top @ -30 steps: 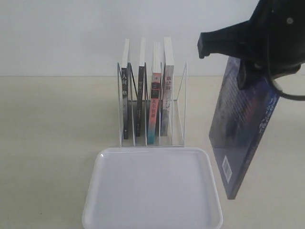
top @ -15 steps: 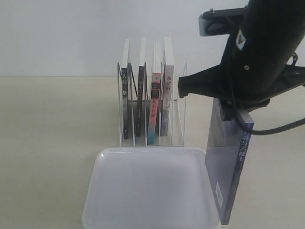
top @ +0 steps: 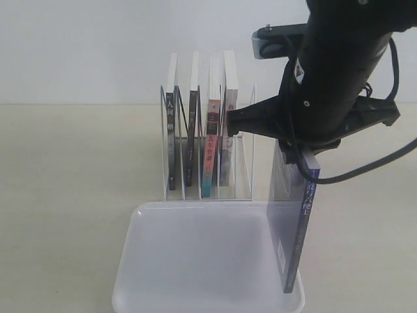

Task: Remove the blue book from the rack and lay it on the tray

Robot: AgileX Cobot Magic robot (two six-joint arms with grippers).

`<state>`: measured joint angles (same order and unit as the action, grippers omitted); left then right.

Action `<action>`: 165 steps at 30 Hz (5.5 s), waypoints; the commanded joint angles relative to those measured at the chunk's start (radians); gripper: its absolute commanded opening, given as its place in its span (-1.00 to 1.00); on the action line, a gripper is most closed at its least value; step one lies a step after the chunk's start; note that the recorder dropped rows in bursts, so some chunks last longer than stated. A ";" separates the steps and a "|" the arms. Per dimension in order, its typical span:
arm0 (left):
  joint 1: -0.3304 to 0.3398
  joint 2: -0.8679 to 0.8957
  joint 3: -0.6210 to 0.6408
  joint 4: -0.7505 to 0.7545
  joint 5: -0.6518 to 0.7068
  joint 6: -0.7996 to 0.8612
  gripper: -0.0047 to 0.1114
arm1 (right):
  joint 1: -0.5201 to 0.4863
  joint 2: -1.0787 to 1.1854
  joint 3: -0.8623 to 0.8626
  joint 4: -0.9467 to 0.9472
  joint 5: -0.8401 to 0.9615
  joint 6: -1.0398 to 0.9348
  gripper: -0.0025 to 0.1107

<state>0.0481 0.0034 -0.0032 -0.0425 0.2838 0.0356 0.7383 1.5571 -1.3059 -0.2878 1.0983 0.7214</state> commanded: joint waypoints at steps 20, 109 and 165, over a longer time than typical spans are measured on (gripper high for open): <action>0.000 -0.003 0.003 0.001 -0.007 -0.002 -0.85 | 0.051 0.058 0.003 -0.115 -0.002 0.089 -0.96; 0.000 -0.003 0.003 0.001 -0.007 -0.002 -0.85 | 0.062 -0.501 0.054 0.129 0.123 -0.246 -0.96; 0.000 -0.003 0.003 0.001 -0.007 -0.002 -0.85 | -0.298 -1.011 1.165 0.230 -1.037 -0.283 -0.96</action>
<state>0.0481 0.0034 -0.0032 -0.0425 0.2838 0.0356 0.5212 0.6574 -0.2116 -0.0679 0.1323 0.4263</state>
